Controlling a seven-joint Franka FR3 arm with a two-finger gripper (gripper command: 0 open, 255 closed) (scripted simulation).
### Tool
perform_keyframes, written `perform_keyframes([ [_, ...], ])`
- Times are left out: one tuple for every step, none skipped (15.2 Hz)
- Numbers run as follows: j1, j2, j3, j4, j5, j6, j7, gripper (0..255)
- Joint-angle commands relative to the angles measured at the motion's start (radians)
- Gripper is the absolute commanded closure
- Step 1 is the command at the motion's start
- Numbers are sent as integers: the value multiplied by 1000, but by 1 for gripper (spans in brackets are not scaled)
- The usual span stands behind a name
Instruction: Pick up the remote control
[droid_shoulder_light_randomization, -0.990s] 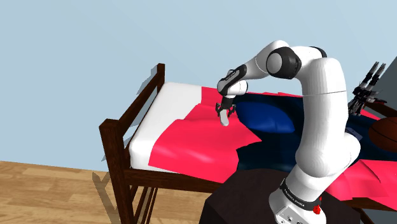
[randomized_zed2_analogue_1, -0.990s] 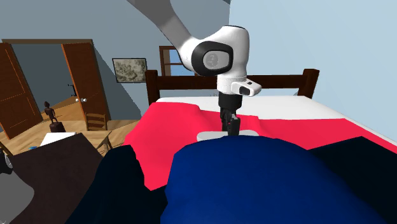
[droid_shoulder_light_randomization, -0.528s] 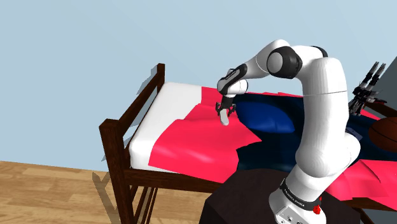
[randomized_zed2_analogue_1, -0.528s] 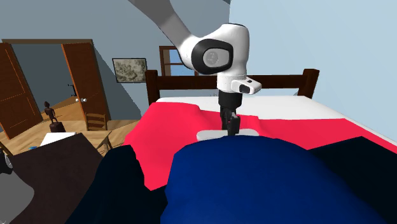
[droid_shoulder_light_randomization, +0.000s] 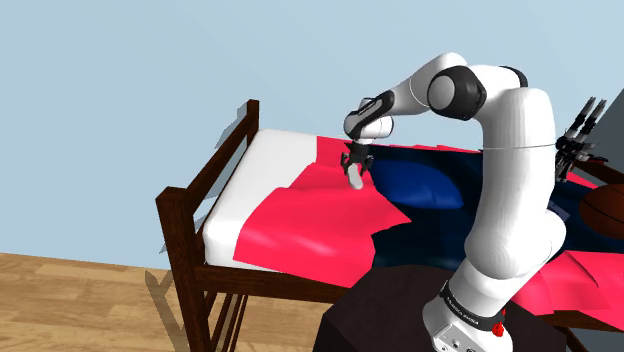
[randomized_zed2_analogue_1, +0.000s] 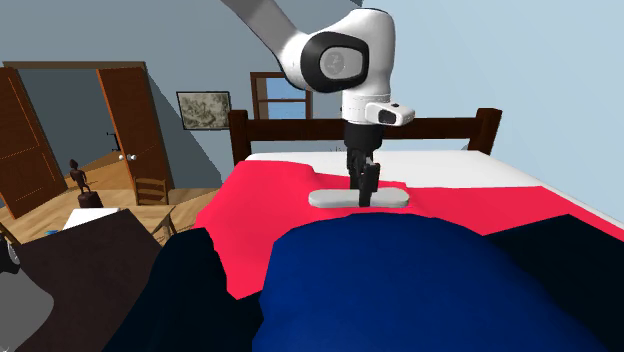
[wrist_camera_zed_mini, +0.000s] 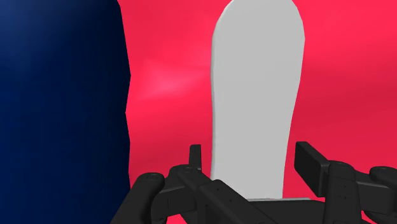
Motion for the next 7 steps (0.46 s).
perform_keyframes([
  [2, -18, -3, 4, -5, -22, 3, 255],
  [3, -26, -4, 6, -7, -32, 4, 255],
  [4, -35, -5, 8, -9, -43, 5, 255],
  [5, -43, -7, 11, -11, -53, 6, 255],
  [6, -51, -8, 14, -13, -64, 7, 255],
  [6, -52, -8, 14, -13, -65, 8, 255],
  [6, -52, -8, 14, -13, -65, 8, 255],
])
